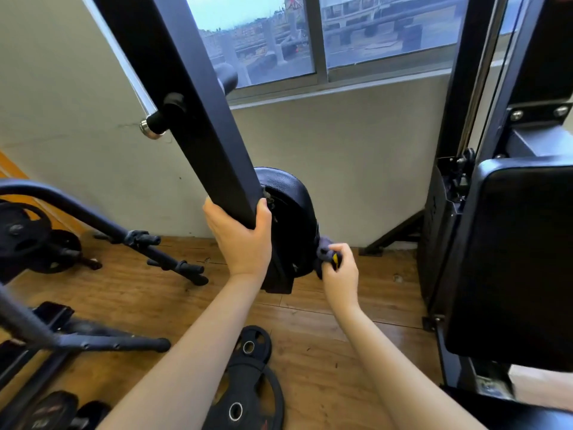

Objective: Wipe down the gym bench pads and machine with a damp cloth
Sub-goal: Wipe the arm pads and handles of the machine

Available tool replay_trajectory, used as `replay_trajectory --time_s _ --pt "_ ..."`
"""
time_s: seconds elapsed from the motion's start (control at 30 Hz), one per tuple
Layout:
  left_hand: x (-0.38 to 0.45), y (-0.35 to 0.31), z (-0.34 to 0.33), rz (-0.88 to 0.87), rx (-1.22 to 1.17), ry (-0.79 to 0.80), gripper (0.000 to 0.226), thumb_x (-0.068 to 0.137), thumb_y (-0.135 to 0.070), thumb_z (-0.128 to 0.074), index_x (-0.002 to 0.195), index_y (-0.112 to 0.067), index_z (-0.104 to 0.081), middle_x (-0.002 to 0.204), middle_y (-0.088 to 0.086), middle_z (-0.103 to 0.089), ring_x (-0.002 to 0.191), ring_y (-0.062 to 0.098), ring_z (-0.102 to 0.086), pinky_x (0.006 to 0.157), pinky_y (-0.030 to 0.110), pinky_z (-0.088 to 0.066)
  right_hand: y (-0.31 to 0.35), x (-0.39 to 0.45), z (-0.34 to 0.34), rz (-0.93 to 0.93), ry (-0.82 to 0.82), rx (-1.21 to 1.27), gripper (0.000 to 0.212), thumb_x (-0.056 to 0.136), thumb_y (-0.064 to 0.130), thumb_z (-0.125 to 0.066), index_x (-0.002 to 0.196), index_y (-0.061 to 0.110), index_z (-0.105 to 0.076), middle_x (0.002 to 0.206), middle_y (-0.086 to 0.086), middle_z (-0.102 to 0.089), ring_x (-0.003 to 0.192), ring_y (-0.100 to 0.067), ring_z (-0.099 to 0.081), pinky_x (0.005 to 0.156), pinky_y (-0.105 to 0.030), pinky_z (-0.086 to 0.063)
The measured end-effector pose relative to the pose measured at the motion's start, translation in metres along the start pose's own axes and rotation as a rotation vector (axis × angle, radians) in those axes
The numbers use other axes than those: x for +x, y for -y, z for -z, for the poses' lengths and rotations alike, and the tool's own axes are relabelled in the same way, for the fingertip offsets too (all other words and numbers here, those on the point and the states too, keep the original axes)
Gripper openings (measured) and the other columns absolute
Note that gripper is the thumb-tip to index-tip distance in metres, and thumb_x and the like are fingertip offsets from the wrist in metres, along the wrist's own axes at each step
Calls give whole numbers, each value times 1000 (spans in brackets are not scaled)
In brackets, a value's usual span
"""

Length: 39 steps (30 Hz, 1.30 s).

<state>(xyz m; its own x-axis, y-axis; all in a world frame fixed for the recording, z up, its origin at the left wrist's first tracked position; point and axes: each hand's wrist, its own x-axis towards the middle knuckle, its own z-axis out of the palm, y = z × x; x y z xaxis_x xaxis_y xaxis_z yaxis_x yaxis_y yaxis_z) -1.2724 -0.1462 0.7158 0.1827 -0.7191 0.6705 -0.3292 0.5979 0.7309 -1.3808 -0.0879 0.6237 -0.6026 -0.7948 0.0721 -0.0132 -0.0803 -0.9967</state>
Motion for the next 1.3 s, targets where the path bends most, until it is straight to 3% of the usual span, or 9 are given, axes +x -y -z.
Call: replay_trajectory --time_s 0.1,0.27,0.43,0.53,0.67,0.8,1.0,1.1,1.3 --pt "0 1 -2 11 -6 10 55 79 -38 -63 121 -29 -29 113 3 -48 102 18 -56 80 34 -56 -20 -11 -9 -385 55 24 16 92 -3 -42 95 8 -52 85 -8 -57 73 -18 -51 57 -18 -41" --pt "-2 -2 -8 18 -24 19 60 78 -40 -62 126 -22 -32 116 7 -48 103 19 -55 81 33 -56 -4 3 -34 -1073 -195 778 39 96 3 -41 135 8 -42 136 -14 -49 123 -31 -49 101 -36 -43" --pt "0 2 -1 0 -5 6 57 79 -37 -63 123 -24 -30 113 3 -47 102 17 -54 81 35 -56 18 -5 -29 -879 -45 677 32 89 -2 -54 119 7 -51 117 -15 -57 109 -34 -55 87 -39 -49" --pt "1 1 0 5 1 3 55 79 -36 -64 121 -27 -30 112 2 -47 102 17 -54 80 39 -56 25 -13 -35 -436 -13 244 11 83 1 -60 82 12 -59 82 -6 -61 78 -22 -57 63 -27 -47" --pt "3 3 4 6 -3 5 54 79 -36 -65 120 -28 -31 111 1 -47 102 20 -55 80 44 -55 1 -35 -35 7 24 -112 22 83 -4 -60 82 17 -55 79 5 -61 76 -4 -58 61 -8 -45" --pt "3 3 7 6 14 12 53 78 -38 -64 119 -29 -30 110 1 -48 101 20 -55 79 43 -55 -14 -35 -29 -23 45 -163 17 83 -5 -59 82 12 -58 79 2 -63 78 -13 -61 60 -14 -49" --pt "2 3 2 12 1 20 55 78 -41 -63 119 -31 -29 111 3 -48 100 18 -56 78 39 -57 34 -5 5 -23 -399 331 10 86 13 -65 95 17 -62 94 1 -64 94 -9 -61 80 -22 -50" --pt "0 0 -4 20 -3 14 55 78 -40 -63 120 -29 -29 112 4 -48 100 17 -55 77 35 -57 37 9 2 161 -171 184 26 88 -1 -58 108 16 -63 101 6 -65 94 5 -59 85 -9 -46" --pt "1 1 -3 34 -9 13 55 78 -40 -63 121 -29 -29 115 7 -49 102 20 -56 78 33 -57 -3 12 0 -178 -76 26 29 91 -1 -49 115 5 -65 75 -6 -61 62 -13 -50 51 -18 -42"
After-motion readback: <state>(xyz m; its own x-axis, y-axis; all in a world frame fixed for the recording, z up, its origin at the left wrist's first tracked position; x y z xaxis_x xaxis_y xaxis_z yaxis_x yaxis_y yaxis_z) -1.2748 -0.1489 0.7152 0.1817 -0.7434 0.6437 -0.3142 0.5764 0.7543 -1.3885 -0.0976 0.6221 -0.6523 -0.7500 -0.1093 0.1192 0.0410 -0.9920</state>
